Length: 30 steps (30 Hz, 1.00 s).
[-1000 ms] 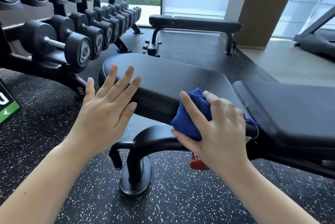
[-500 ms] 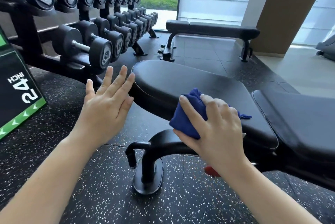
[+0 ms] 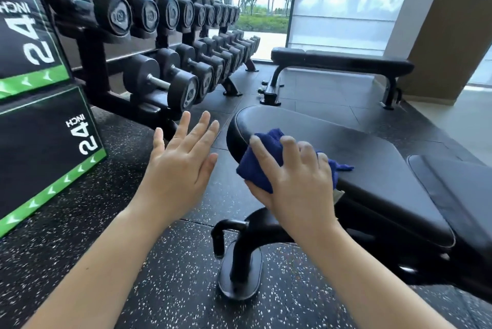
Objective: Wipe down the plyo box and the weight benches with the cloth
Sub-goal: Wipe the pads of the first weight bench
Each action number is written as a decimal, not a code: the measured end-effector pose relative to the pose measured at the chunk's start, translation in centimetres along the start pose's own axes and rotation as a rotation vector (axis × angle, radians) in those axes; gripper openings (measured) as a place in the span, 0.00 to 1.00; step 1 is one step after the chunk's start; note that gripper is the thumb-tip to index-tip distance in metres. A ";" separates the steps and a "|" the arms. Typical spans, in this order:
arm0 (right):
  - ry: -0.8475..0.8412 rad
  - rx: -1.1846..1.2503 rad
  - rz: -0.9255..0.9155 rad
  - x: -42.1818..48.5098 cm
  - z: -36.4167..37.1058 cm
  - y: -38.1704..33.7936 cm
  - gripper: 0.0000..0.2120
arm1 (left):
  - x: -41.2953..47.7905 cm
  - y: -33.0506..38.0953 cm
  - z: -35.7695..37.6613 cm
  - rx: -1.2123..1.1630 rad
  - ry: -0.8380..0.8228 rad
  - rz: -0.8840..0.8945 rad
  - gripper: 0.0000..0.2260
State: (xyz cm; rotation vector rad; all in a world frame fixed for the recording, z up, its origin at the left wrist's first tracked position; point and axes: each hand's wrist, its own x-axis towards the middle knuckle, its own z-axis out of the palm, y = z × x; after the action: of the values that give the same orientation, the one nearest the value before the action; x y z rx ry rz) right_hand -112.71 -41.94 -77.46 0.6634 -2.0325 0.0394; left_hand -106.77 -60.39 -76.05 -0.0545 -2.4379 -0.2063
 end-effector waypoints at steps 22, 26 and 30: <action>0.002 0.120 0.027 0.7 -0.4 1.5 0.26 | 2.8 1.6 1.0 -0.054 0.033 0.005 0.26; 0.026 0.115 0.018 0.5 -0.2 1.5 0.25 | 3.3 0.9 1.5 -0.055 0.018 0.073 0.24; -0.005 0.123 0.015 0.3 -0.2 1.3 0.25 | 3.0 0.9 2.9 -0.148 -0.023 0.044 0.22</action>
State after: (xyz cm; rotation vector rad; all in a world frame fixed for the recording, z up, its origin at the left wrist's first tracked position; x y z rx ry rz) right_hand -113.29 -40.86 -76.80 0.7257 -2.0517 0.1736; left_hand -110.84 -59.11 -76.18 -0.1769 -2.4378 -0.3680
